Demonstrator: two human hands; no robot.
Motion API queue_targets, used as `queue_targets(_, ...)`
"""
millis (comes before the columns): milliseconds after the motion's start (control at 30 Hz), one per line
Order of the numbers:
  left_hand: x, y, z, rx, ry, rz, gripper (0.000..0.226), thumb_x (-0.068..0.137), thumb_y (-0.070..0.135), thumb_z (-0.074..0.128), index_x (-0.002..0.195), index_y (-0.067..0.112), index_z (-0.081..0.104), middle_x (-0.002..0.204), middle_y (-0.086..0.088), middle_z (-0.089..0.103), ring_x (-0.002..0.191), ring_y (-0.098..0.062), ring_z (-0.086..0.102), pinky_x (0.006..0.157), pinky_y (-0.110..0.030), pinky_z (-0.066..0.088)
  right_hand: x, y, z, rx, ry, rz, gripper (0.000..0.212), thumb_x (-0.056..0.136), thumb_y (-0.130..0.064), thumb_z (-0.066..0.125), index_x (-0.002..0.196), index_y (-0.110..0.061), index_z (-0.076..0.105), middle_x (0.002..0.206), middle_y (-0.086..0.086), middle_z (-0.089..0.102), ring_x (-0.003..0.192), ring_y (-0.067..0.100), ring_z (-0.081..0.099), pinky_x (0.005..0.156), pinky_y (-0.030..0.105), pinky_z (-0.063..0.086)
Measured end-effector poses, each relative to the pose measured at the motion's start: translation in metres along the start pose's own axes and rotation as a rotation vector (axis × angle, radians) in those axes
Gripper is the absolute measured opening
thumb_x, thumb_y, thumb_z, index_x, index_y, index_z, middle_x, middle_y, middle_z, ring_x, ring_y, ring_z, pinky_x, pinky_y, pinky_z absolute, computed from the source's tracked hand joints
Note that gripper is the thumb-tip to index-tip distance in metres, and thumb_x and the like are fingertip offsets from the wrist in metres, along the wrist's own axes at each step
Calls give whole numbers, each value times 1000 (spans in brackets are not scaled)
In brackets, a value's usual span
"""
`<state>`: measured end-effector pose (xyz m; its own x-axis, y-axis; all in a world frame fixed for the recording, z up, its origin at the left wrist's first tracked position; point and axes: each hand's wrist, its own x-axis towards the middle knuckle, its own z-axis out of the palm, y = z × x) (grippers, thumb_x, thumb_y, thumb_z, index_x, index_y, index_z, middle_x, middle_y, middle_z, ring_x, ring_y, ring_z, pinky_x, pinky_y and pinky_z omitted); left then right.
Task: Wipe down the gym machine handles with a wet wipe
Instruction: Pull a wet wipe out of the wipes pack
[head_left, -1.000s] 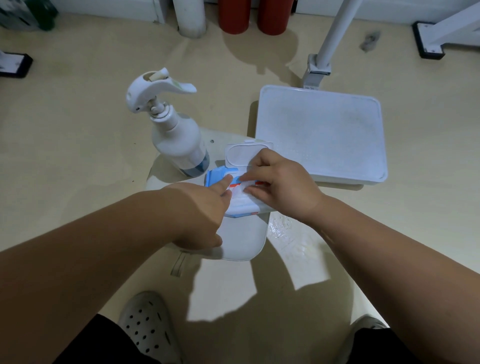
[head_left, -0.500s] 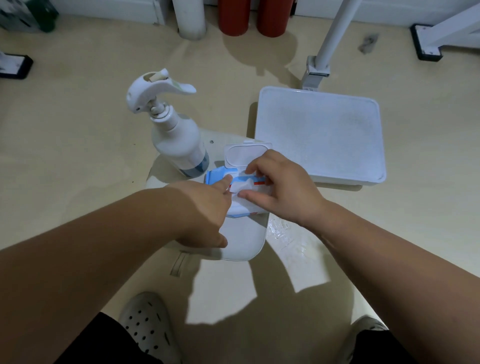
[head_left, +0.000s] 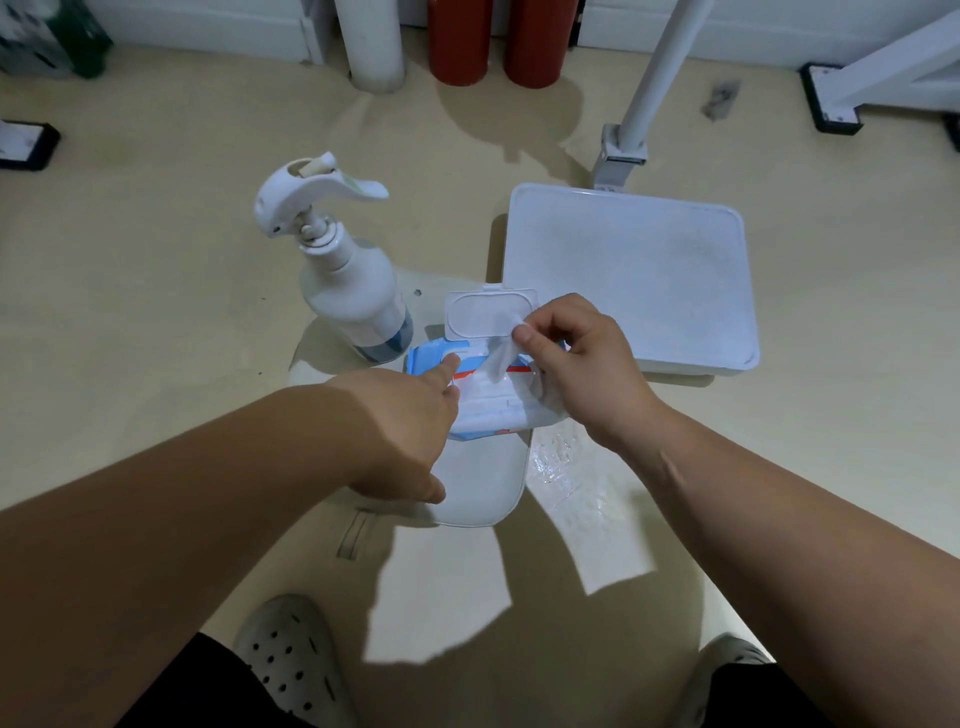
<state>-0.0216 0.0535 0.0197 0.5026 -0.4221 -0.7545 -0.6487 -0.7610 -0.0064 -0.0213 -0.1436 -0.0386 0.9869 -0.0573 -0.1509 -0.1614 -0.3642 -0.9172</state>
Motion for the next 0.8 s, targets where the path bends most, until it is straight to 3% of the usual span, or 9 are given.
queue_targets(67,0,0,-1,-1,9,2,94,89,62,53,159,19,7,166,-1,-18,135,-24,48,106,-37,47,-1,0,-4,182,30,120,15,96,-14,66,81,-11,65,87,6,60,71,13,53,70,27,46)
queue_targets(167,-1,0,-3,-12,24,4,91,88,64,52,158,21,14,167,0,-14,132,-23,51,103,-38,49,-2,0,-7,280,27,175,18,99,-14,63,82,-7,63,79,7,57,66,15,49,66,29,44)
queue_targets(300,0,0,-2,-20,39,0,82,87,63,51,153,22,28,169,-1,-4,125,-23,56,98,-38,51,-7,-5,-2,108,39,68,11,92,-12,70,81,-9,68,84,7,64,74,12,57,73,29,51)
queue_targets(400,2,2,-1,-22,75,2,72,86,62,52,146,23,40,168,-3,7,117,-23,61,94,-38,53,-8,-11,0,51,107,-5,18,91,-9,71,77,-20,68,90,8,66,81,11,60,80,42,60)
queue_targets(533,3,1,6,-14,76,-8,87,83,60,55,154,21,26,168,-2,-2,115,-24,62,93,-38,54,-7,-31,-7,387,99,160,19,99,-9,61,80,-14,64,92,11,63,86,17,62,82,57,61)
queue_targets(633,1,1,6,-22,78,-15,85,80,59,56,152,22,31,168,-1,-3,114,-25,62,91,-38,54,4,-43,-30,532,119,159,22,103,-15,55,82,-21,61,96,7,59,95,17,57,91,62,56)
queue_targets(700,-2,1,2,-20,87,-20,73,82,57,55,145,24,40,168,-1,2,113,-25,62,88,-35,53,11,-46,-49,530,106,141,23,103,-18,55,82,-24,61,97,3,62,99,17,58,97,59,53)
queue_targets(767,-6,3,-4,-23,150,-23,44,85,52,54,121,27,52,160,-1,28,101,-22,60,74,-31,46,14,-45,-63,519,70,150,22,103,-18,55,83,-24,61,98,1,66,99,17,62,102,56,51)
queue_targets(800,-7,3,-6,-34,215,-23,28,87,50,54,105,29,50,145,1,44,91,-19,56,69,-31,40,14,-44,-67,525,51,164,21,102,-16,54,84,-22,62,98,2,68,97,18,64,103,55,50)
